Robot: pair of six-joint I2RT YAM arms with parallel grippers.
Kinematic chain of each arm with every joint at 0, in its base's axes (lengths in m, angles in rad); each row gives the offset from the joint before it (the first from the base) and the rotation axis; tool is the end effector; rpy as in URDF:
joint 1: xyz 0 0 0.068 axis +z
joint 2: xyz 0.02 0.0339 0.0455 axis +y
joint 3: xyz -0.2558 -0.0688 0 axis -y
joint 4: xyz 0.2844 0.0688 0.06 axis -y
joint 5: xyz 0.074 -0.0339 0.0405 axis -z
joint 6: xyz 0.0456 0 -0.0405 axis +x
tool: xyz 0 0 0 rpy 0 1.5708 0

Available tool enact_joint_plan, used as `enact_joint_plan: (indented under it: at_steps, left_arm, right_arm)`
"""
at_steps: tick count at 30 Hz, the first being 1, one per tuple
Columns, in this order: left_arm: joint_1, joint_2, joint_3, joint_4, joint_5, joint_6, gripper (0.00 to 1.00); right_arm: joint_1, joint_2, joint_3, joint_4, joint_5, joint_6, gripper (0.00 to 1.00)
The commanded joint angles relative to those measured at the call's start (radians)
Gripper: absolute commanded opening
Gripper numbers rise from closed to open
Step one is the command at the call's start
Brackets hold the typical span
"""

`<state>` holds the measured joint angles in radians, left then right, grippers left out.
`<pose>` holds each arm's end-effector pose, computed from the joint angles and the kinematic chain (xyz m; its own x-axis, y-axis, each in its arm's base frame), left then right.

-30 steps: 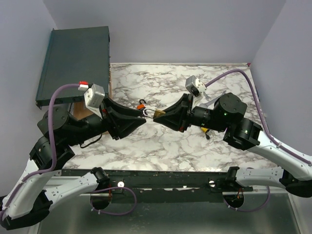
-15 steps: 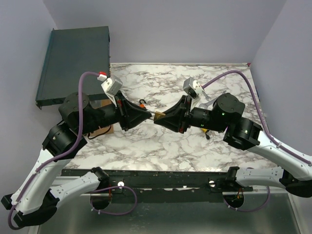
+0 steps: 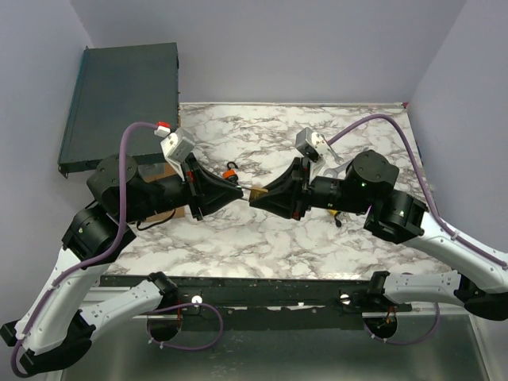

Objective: Lock with the key
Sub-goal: Lock the lock.

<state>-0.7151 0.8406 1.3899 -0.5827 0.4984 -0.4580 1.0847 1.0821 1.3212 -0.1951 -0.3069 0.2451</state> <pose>0.1175 -0.1309 0.4999 -0.4368 -0.1351 -0.8894 0.8290 0.3235 -0.4562 0.1183 0.2534 0.4702 -0.2188 0.0810 -0.9724 -0.9594 0.1637 0.2295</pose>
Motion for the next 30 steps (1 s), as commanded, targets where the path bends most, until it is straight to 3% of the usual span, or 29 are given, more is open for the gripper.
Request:
enact_joint_plan:
  at_steps: [1, 6, 13, 24, 30]
  left_arm:
    - [0.004, -0.004, 0.024, -0.042, -0.036, 0.034, 0.11]
    - [0.005, -0.001, 0.026, -0.045, -0.047, 0.046, 0.11]
    - [0.004, -0.002, 0.02, -0.049, -0.052, 0.061, 0.0]
    - [-0.005, 0.002, -0.01, 0.005, -0.031, 0.061, 0.0]
    - [-0.065, 0.01, -0.022, 0.035, -0.064, 0.059, 0.0]
  right_arm:
    - [-0.002, 0.004, 0.047, 0.002, -0.025, -0.001, 0.01]
    - [-0.001, 0.011, 0.056, -0.009, -0.025, -0.005, 0.01]
    - [-0.001, 0.016, 0.059, -0.007, -0.031, -0.005, 0.01]
    - [-0.002, 0.05, 0.084, 0.015, -0.064, 0.015, 0.01]
    - [-0.001, 0.068, 0.085, 0.052, -0.092, 0.041, 0.01]
